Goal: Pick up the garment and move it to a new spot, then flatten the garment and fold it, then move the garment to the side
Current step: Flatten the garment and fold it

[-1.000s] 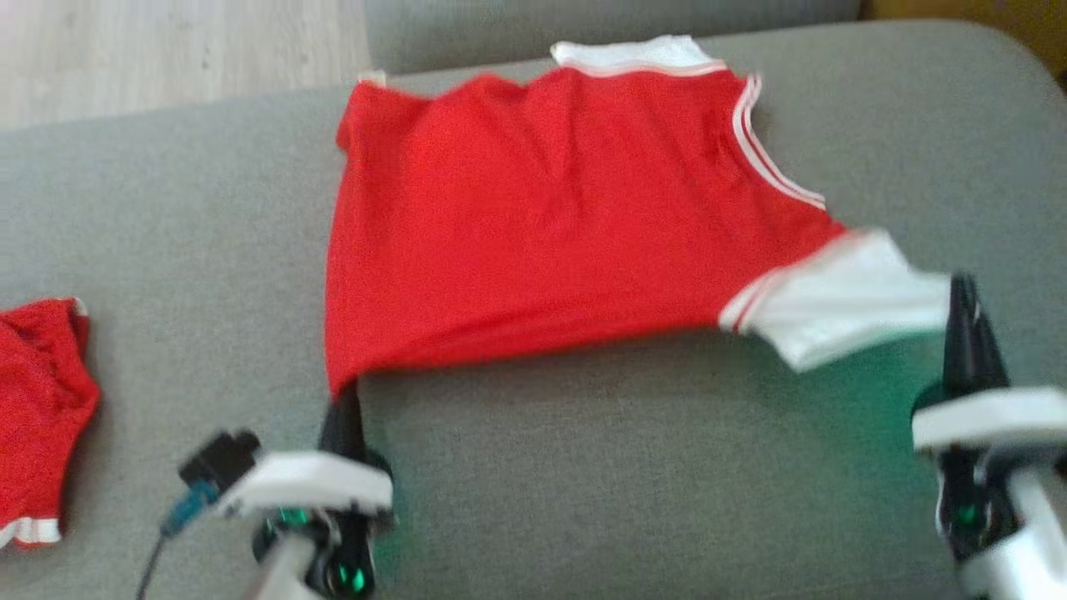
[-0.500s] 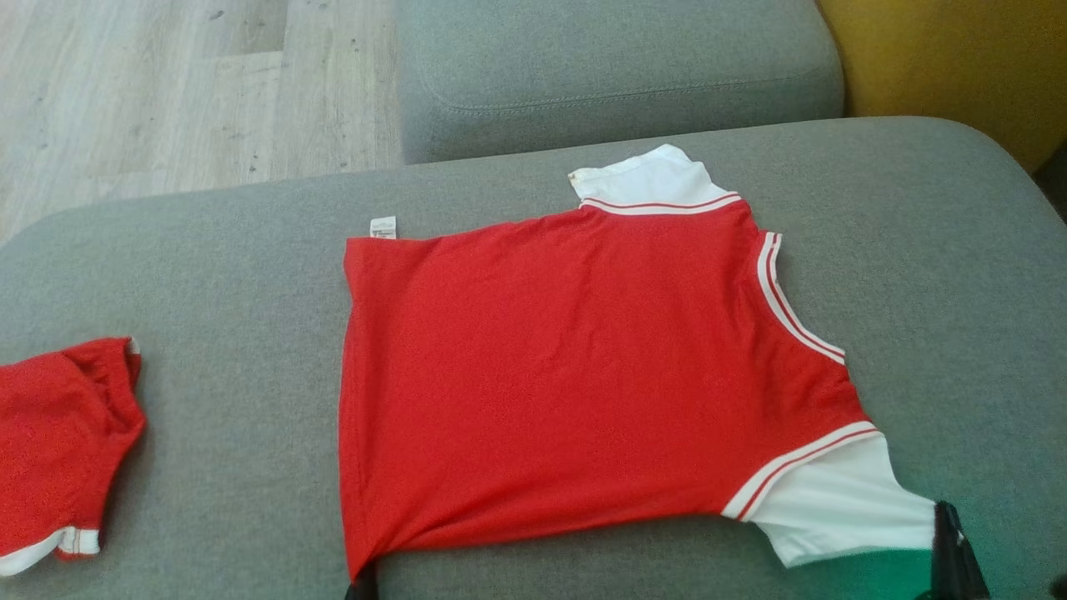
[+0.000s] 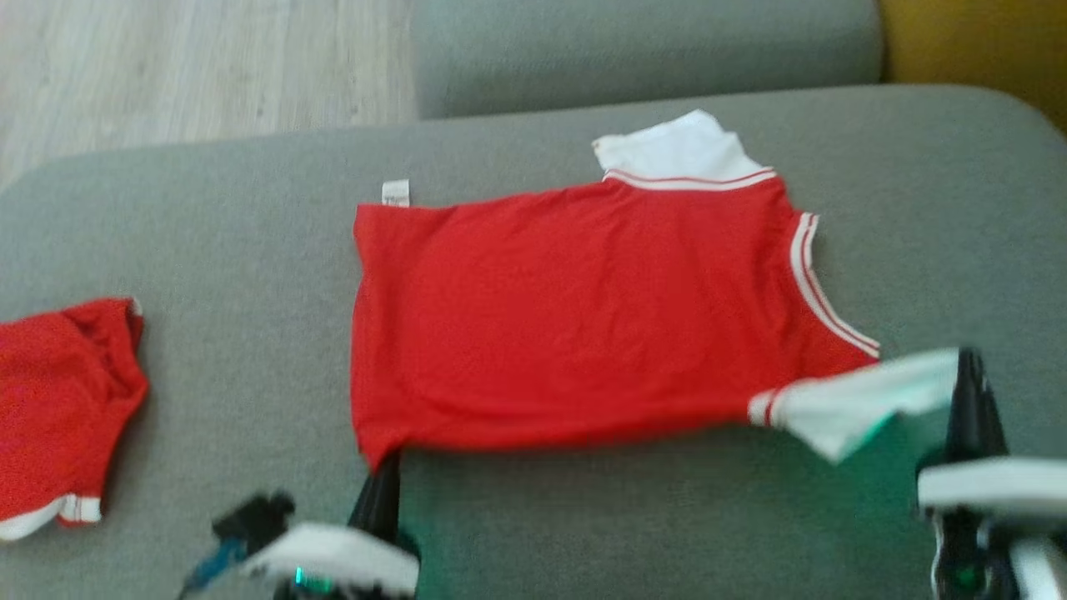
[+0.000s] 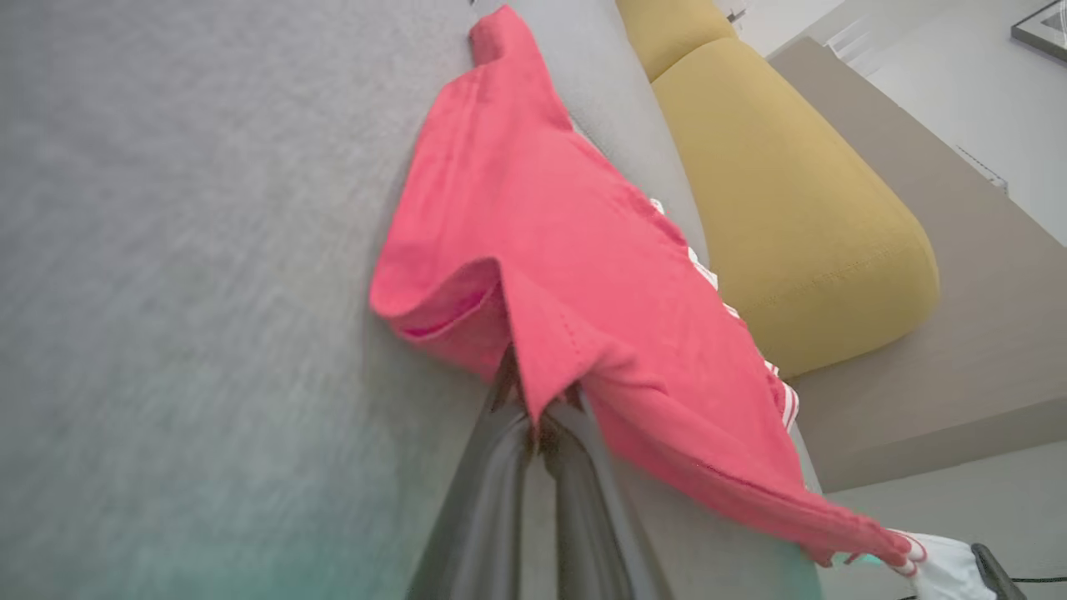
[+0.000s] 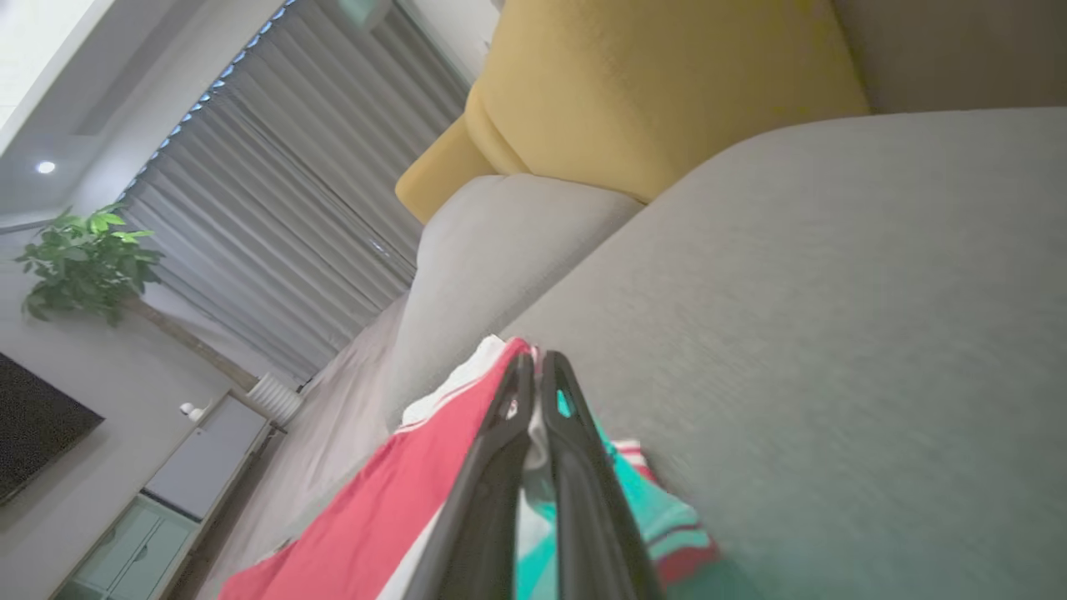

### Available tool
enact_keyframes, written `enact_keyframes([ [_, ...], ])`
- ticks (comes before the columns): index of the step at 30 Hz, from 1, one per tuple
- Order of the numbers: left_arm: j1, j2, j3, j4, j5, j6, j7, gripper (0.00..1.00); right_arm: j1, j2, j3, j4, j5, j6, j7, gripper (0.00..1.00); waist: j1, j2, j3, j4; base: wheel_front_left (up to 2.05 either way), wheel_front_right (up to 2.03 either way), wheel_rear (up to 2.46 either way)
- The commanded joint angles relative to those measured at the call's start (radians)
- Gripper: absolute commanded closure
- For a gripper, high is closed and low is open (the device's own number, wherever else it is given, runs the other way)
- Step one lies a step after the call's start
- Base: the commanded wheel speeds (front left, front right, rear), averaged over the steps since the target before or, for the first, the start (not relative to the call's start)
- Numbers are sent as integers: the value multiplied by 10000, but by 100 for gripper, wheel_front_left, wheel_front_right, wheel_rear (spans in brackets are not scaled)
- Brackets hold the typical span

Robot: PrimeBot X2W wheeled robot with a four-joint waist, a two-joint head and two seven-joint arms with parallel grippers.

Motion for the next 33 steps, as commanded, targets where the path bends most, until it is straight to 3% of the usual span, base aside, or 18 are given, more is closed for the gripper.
enact_keyframes([
  [1,-642,61,271,-269,-20,16,13,100,-575,-103,137,-319,-122,39,87,100,-1,0,275,195,0,0,0],
  [12,-2783,-526,125,741,-371,16,531,100,-3365,5,-365,1043,-1126,39,948,100,-1,0,1548,606,0,0,0],
  [20,-3724,-791,84,1756,-435,16,93,100,-4613,-104,-444,2510,-1763,39,347,100,-1,0,1925,693,0,0,0],
  [21,-3773,-820,145,1892,-449,16,-7,92,-4684,-154,-388,2625,-1894,39,195,55,-1,0,1920,697,0,0,0],
  [22,-3828,-828,182,2061,-349,23,-128,46,-4733,-203,-319,2700,-2035,39,-22,0,-1,0,1901,701,0,0,0],
  [23,-3878,-817,200,2233,-155,66,-250,0,-4756,-227,-261,2749,-2131,39,-229,0,-1,0,1869,703,0,0,0],
  [26,-3901,-758,536,2590,647,494,-484,0,-4638,-563,370,2502,-2863,39,-729,0,-1,0,1734,698,0,0,0],
  [30,-3287,-628,2089,1470,3516,1658,-506,0,-4027,-971,756,1525,-4430,39,-872,0,-1,0,1481,690,0,0,0],
  [33,-2239,-767,2748,476,5686,2228,-508,0,-3190,-899,860,675,-5685,39,-877,0,-1,0,1211,668,0,0,0],
])
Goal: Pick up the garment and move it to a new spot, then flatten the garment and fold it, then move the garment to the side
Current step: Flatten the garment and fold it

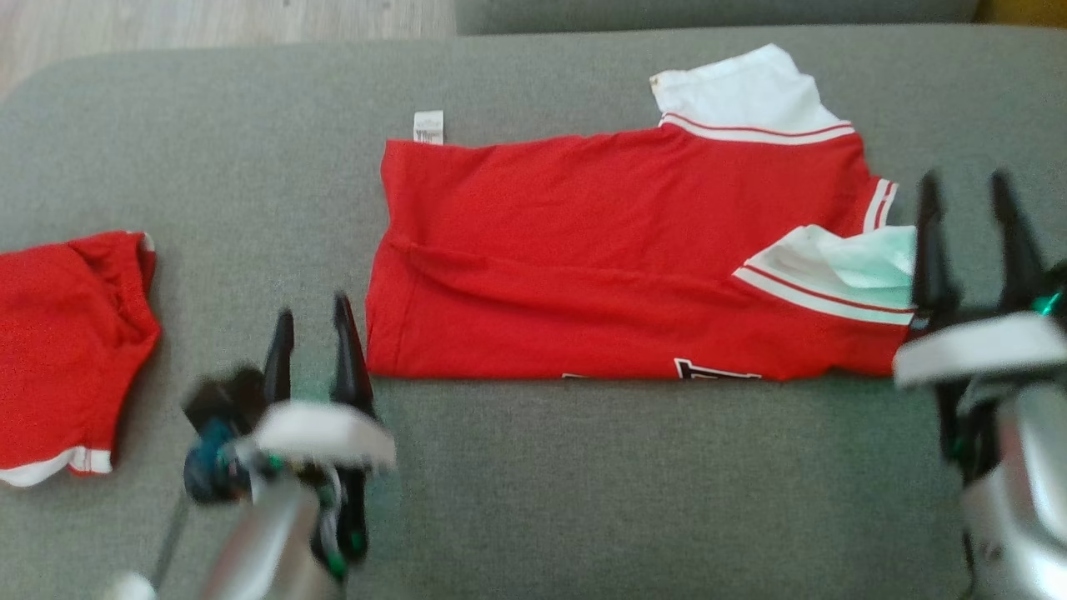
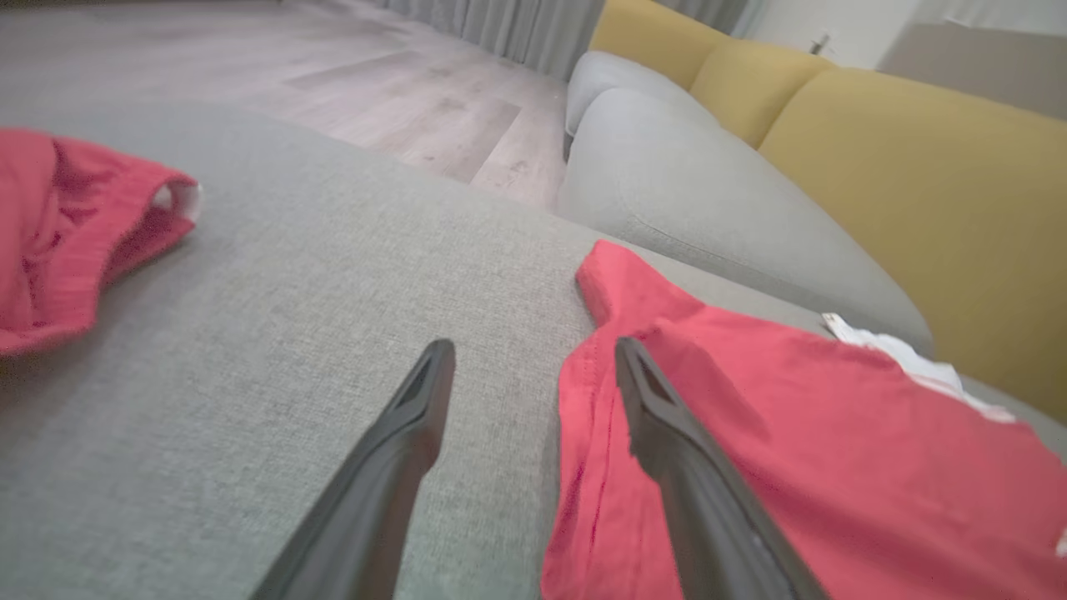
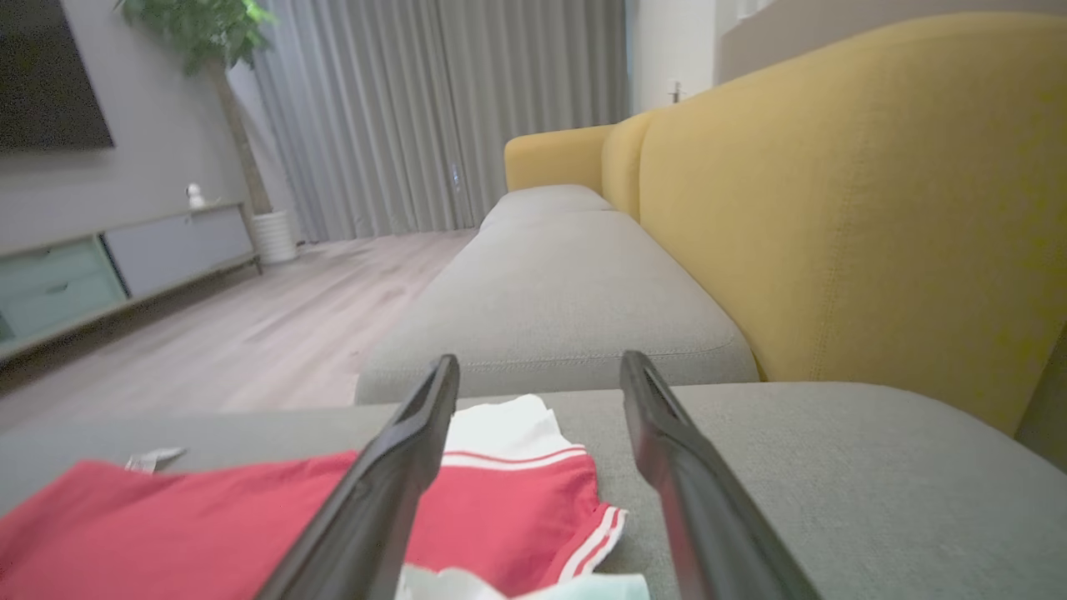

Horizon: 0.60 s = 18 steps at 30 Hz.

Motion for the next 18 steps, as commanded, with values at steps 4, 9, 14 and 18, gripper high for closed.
enact_keyframes([
  [4,1285,-61,738,-1088,2063,414,-91,0,1204,344,161,-770,-1052,39,-106,0,0,0,-509,-50,0,0,0],
  [9,2611,-210,1164,-1849,3684,518,-92,0,2320,864,-69,-815,-1624,39,-107,0,0,0,-1094,-93,0,0,0],
  [14,3690,-309,1526,-2153,4359,449,-92,0,3113,1207,-329,-681,-1746,39,-107,0,0,0,-1715,-122,0,0,0],
  [18,4262,-350,1656,-2325,4610,347,-92,0,3438,1329,-331,-621,-1756,39,-108,0,0,0,-1918,-130,0,0,0],
])
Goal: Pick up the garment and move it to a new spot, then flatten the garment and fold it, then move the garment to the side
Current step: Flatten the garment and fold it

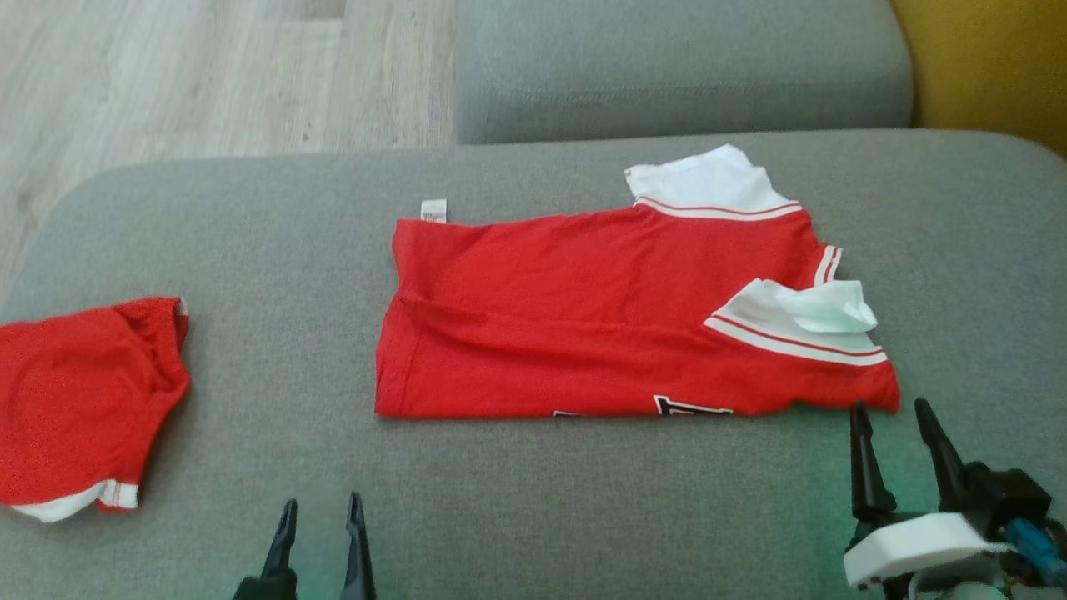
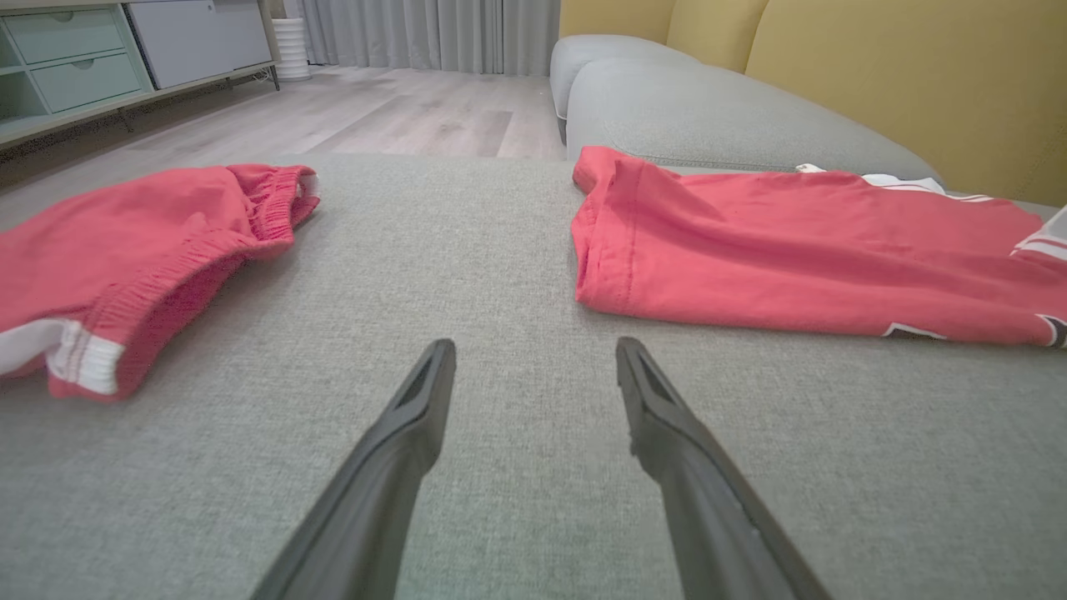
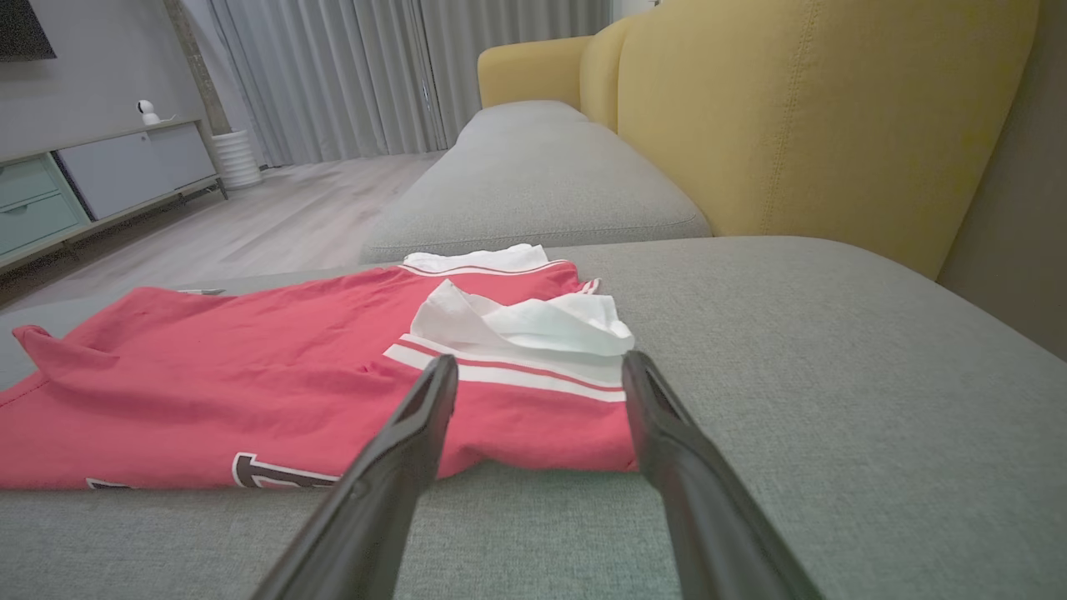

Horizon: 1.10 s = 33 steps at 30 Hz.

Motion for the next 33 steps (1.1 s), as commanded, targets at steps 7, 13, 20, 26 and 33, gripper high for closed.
enact_keyframes([
  [7,-255,-61,419,-372,-42,-94,-95,0,-250,24,146,-165,-20,39,-108,0,3,0,-80,-14,0,0,0],
  [13,-651,-62,248,-262,-273,-252,-95,0,-449,47,247,-68,34,39,-108,0,3,0,166,-115,0,0,0],
  [20,-2272,-63,59,459,-659,-530,-95,0,-1023,19,429,-123,215,39,-108,0,3,0,1194,-394,0,0,0],
  [26,-3721,-63,166,1830,-1014,-602,-95,0,-1578,-90,349,-35,453,39,-108,0,3,0,2026,-755,0,0,0],
  [33,-4383,-64,-23,3637,-1554,-794,-95,0,-1989,-188,8,349,500,39,-108,0,3,0,2432,-1037,0,0,0],
])
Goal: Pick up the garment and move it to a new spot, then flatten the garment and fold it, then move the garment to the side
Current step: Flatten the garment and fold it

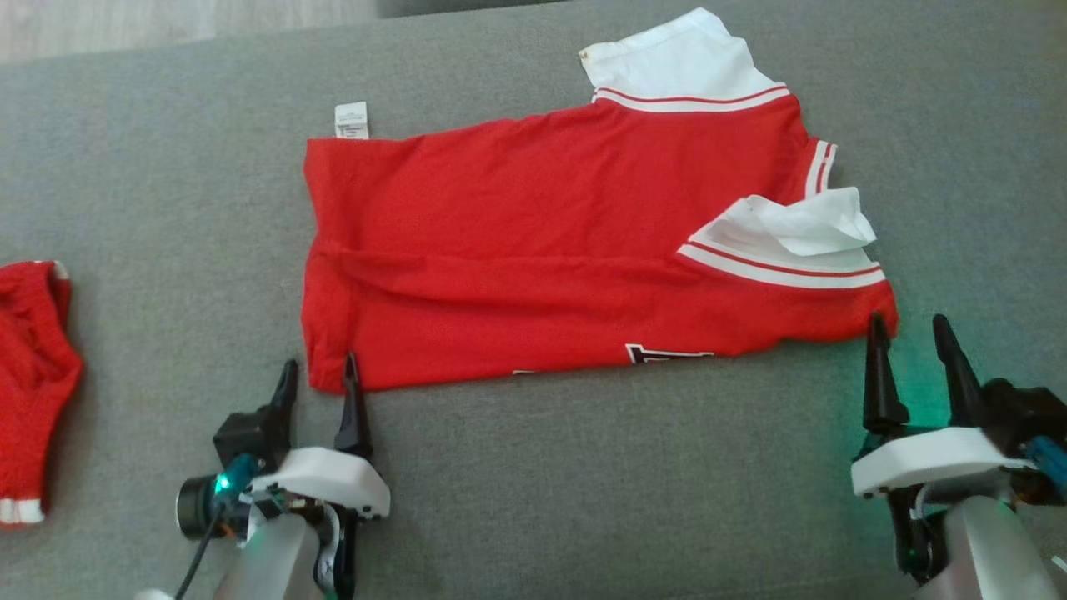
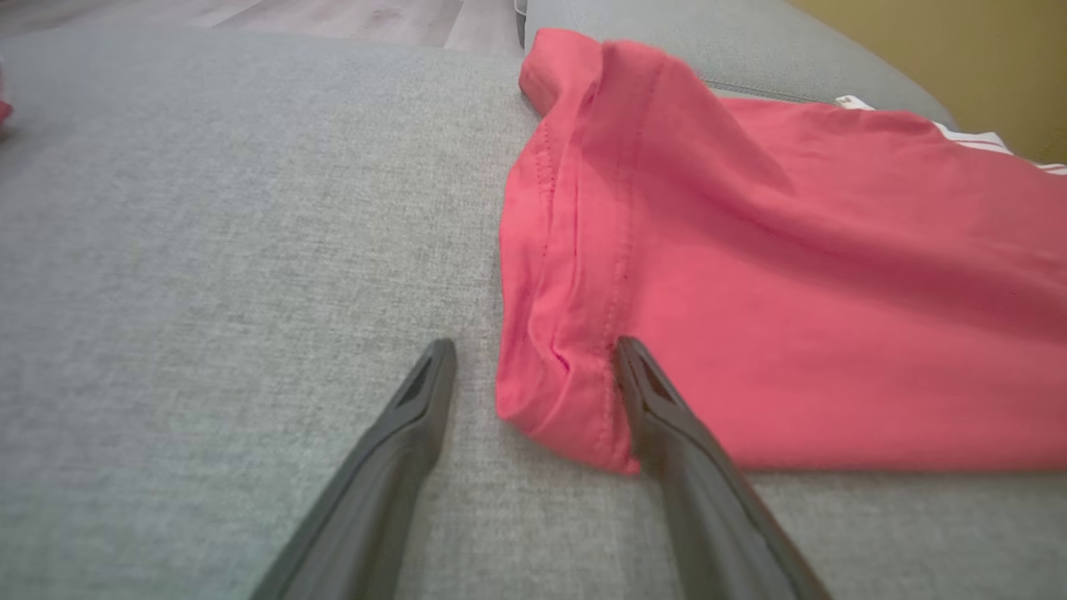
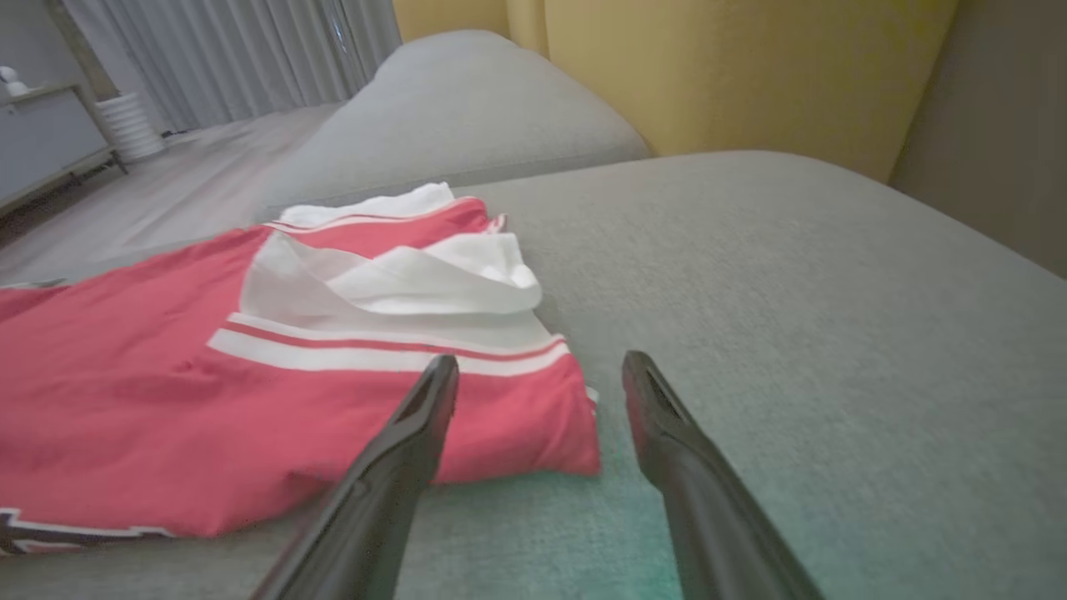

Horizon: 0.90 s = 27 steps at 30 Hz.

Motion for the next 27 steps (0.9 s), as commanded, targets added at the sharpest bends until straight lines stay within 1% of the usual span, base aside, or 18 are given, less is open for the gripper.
enact_keyframes([
  [1,-266,63,106,255,-197,-62,37,0,-301,-165,107,-100,21,39,-108,0,-2,0,135,-123,0,0,0],
  [2,-343,63,-55,591,-351,-148,37,9,-374,-171,27,39,1,39,-108,0,-2,0,155,-130,0,0,0],
  [3,-426,63,-251,835,-481,-267,37,84,-435,-182,-15,222,-41,39,-108,0,-2,0,172,-125,0,0,0],
  [4,-486,63,-442,1005,-623,-354,37,100,-497,-181,-43,436,-59,39,-108,0,-2,0,182,-113,0,0,0],
  [8,-652,63,-1024,1347,-1138,-534,37,100,-833,-165,-172,1214,-94,39,-95,0,-2,0,254,15,0,0,0],
  [11,-700,63,-1341,1343,-1336,-522,37,100,-1107,-165,-190,1758,-128,39,-68,0,-2,0,285,141,0,0,0],
  [17,-597,63,-1780,1102,-1548,-457,37,100,-1596,-94,-402,2778,168,39,72,0,-2,0,282,380,0,0,0],
  [18,-585,63,-1816,1060,-1562,-450,37,100,-1642,-100,-403,2975,177,39,158,52,-2,0,273,416,0,0,0],
  [19,-564,63,-1853,1029,-1572,-448,37,100,-1681,-119,-364,3138,171,39,198,100,-2,0,258,454,0,0,0],
  [23,-355,62,-1824,797,-1570,-389,37,100,-1702,-216,-341,3686,403,39,124,100,-2,0,-26,569,0,0,0],
  [27,158,62,-1546,355,-1540,-309,37,100,-1398,-343,-408,3597,616,39,-48,100,-2,0,-617,633,0,0,0],
])
